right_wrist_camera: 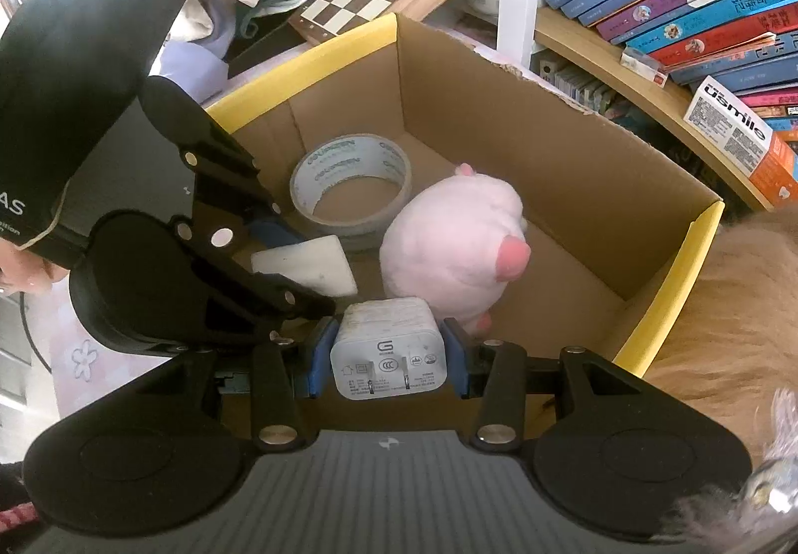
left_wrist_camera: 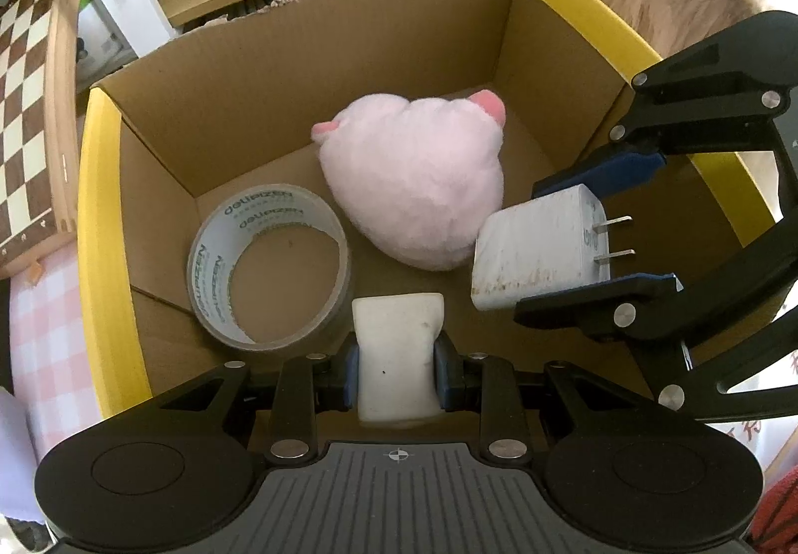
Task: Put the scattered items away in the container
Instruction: 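Lower the soap bar into the box and open the left tool while the right tool releases the charger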
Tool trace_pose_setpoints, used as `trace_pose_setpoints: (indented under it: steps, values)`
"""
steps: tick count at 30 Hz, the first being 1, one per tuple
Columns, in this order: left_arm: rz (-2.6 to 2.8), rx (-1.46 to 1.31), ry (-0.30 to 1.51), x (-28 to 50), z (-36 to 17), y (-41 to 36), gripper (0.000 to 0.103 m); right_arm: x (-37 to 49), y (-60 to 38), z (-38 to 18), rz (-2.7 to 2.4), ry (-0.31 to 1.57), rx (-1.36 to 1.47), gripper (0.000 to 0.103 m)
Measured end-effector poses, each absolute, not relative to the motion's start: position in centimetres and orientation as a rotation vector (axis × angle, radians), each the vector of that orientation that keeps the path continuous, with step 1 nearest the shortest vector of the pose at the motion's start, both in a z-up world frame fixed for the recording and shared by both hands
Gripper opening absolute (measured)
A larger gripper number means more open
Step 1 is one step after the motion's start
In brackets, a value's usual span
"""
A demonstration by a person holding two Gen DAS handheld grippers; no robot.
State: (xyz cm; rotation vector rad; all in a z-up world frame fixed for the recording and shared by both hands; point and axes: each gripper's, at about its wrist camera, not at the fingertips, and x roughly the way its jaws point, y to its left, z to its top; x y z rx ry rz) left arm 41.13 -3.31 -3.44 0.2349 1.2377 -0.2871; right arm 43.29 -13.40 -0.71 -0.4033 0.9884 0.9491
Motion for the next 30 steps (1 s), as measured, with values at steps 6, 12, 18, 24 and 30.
trace_pose_setpoints:
  steps: [6, 12, 18, 24, 30]
  values:
    - [-0.276, 0.249, 1.251, 41.3, -3.7, -3.3, 0.029, 43.3, -13.1, -1.1, 0.937, 0.98, -0.415, 0.043]
    - [-0.254, 0.25, 1.251, 41.2, -3.7, -3.3, 0.032, 43.2, -13.0, -1.3, 0.933, 0.98, -0.425, 0.043]
    - [-0.22, 0.244, 1.219, 40.7, -3.1, -2.9, 0.052, 43.0, -13.1, -1.1, 0.925, 0.97, -0.418, 0.044]
    - [-0.223, 0.261, 1.163, 39.7, -0.8, -3.0, 0.062, 42.3, -14.0, 0.5, 0.903, 0.909, -0.41, 0.063]
    - [-0.22, 0.268, 1.049, 37.8, 2.6, -3.1, 0.082, 41.7, -16.2, 3.2, 0.872, 0.846, -0.302, 0.072]
